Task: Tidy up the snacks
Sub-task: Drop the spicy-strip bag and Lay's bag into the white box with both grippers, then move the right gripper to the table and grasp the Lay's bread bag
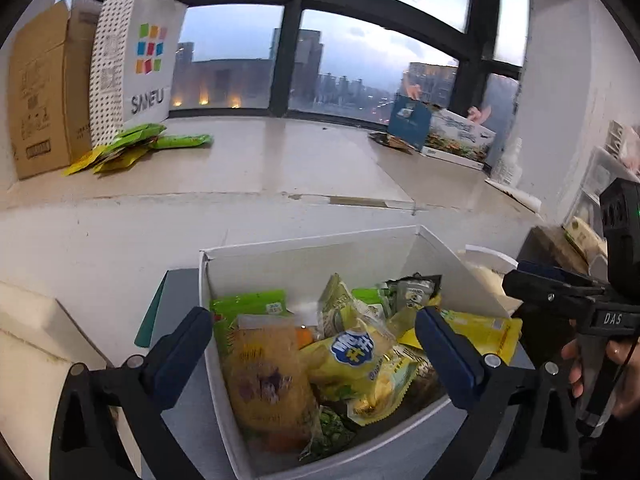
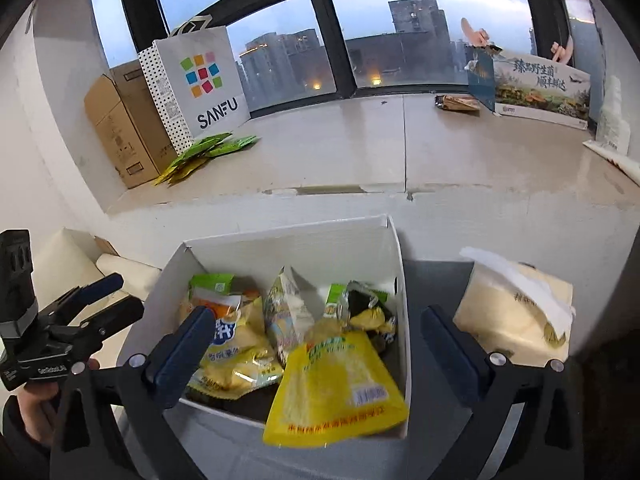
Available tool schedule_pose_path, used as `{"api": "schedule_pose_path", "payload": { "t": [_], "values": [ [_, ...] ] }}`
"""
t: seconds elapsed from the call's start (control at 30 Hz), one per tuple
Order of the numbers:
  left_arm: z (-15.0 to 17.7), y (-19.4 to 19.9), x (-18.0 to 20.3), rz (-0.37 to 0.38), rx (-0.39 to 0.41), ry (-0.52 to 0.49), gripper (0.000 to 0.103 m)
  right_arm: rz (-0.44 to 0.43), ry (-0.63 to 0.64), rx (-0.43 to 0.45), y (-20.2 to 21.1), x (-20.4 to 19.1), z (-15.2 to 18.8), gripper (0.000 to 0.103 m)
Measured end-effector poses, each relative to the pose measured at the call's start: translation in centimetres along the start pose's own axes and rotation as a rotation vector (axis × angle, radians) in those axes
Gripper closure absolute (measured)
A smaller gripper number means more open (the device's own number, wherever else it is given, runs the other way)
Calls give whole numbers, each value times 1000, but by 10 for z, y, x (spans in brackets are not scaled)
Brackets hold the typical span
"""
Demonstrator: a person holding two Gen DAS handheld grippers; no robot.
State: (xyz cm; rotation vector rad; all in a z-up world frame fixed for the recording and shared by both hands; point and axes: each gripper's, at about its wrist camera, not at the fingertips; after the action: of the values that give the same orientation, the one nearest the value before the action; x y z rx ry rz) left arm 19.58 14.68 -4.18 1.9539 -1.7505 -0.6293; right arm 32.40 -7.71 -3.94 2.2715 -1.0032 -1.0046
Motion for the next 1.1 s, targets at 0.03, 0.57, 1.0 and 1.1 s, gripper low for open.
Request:
{"api": "schedule_pose_path", "payload": {
  "t": [0.03,0.57,1.0,1.1],
  "values": [
    [1,2,2,1,-4,-6,0,-4,-3,10,5,0,2,0],
    [43,109,54,82,94,-111,0,-169,74,76,114,-5,89,0],
    [106,155,92,223,40,-18,0,-60,29,-15,145,45,192,0],
    [113,160,101,239,26,-27,0,-27,70,-43,145,51,209,0]
  ]
}}
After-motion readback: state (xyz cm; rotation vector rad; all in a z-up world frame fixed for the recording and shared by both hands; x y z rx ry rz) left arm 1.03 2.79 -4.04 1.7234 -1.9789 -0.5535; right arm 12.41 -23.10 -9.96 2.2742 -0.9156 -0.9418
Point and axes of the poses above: each gripper's, at about its wrist camera, not at the fingertips, and y roughly against the way its jaws point, x to its right, z to its underside, and after that the axes turned 15 degrees about -y, right-handed
